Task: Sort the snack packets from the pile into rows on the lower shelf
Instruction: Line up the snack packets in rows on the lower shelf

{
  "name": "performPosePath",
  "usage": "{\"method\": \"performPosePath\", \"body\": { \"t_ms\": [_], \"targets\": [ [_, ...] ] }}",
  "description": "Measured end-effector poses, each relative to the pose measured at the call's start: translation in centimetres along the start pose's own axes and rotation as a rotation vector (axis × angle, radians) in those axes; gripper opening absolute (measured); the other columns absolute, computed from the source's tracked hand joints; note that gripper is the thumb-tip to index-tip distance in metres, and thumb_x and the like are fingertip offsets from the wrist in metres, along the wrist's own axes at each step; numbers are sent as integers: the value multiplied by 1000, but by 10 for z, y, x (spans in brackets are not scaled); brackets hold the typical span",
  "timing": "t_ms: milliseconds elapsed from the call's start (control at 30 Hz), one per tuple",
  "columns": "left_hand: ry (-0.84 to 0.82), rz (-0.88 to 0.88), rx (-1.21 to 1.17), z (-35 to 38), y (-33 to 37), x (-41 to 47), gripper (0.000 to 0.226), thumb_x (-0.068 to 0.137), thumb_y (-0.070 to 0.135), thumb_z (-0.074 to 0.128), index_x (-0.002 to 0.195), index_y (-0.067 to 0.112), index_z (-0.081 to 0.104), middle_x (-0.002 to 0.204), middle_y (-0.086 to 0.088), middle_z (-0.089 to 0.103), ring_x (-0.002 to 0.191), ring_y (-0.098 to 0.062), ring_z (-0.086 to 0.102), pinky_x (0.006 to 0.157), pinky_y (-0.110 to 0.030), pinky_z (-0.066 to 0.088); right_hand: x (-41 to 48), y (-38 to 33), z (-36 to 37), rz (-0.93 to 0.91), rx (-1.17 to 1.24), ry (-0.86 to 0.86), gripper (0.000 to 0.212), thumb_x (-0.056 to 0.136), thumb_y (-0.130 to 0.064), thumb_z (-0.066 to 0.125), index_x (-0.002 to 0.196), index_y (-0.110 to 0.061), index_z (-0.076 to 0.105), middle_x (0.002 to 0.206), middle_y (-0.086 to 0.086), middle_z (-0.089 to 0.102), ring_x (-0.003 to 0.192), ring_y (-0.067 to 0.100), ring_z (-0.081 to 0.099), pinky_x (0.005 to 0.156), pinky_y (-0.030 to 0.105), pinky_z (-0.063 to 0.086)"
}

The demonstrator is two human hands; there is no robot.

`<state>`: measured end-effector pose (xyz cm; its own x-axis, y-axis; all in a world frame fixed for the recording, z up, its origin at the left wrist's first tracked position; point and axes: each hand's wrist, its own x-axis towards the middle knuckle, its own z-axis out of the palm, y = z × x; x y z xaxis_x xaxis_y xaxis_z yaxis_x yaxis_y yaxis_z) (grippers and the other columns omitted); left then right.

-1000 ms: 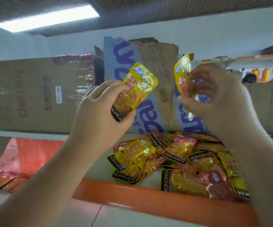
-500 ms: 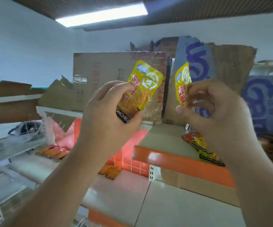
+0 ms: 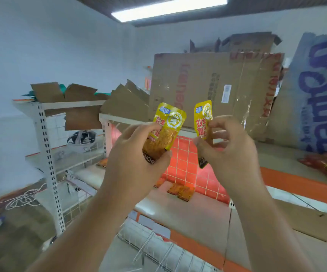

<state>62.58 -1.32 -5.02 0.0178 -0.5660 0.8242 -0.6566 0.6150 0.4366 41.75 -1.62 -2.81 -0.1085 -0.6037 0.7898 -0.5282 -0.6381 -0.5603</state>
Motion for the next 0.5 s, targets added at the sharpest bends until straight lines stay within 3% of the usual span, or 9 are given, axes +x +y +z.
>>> {"method": "performPosePath", "body": {
  "t_ms": [233, 500],
  "targets": [
    [-95, -54, -27, 13, -31, -11, 55, 77, 46, 79, 128, 37, 63, 115, 29, 54, 104, 4, 57, 84, -2, 38, -10, 27, 25, 141, -114, 35, 33, 79, -44, 81, 99, -45, 55, 94, -17, 68, 84, -1, 64, 63, 6, 41],
    [-233, -102, -41, 61, -65, -14, 55, 80, 47, 83, 130, 39, 62, 119, 21, 59, 107, 15, 51, 80, 2, 35, -30, 85, 52, 260, -126, 10, 33, 82, -40, 80, 102, -46, 54, 104, -19, 63, 93, -1, 60, 69, 26, 50]
  ]
}}
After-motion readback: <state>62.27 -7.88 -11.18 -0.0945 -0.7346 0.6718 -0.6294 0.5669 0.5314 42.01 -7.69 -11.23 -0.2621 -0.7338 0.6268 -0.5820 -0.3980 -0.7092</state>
